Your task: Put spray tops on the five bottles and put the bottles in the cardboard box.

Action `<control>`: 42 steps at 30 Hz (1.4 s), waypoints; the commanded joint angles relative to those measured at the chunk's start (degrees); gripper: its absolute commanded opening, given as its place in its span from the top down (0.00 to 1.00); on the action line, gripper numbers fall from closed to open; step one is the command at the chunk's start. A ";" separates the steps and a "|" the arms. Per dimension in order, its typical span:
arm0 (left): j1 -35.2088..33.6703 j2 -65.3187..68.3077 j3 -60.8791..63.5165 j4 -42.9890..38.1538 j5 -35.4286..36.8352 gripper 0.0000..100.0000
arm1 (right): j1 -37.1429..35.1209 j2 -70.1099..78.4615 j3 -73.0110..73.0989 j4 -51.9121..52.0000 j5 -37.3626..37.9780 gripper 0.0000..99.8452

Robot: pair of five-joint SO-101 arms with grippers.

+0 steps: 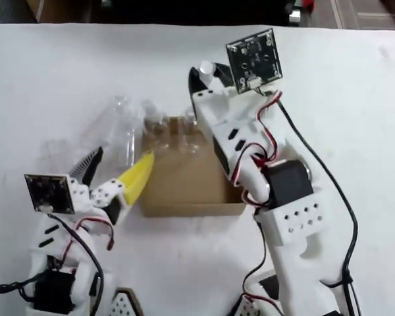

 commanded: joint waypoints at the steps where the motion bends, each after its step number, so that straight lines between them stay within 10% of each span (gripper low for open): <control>1: -0.48 -0.13 -0.44 -1.67 -0.18 0.67 | -0.66 -0.22 -0.62 -1.45 -0.88 0.98; 34: -0.48 -0.13 -0.26 -1.67 -0.44 0.67 | -0.66 12.62 6.07 -8.13 -0.53 0.98; 42: -0.48 -0.13 -0.26 -1.67 -0.44 0.67 | -0.75 14.02 6.07 -8.13 -0.53 0.79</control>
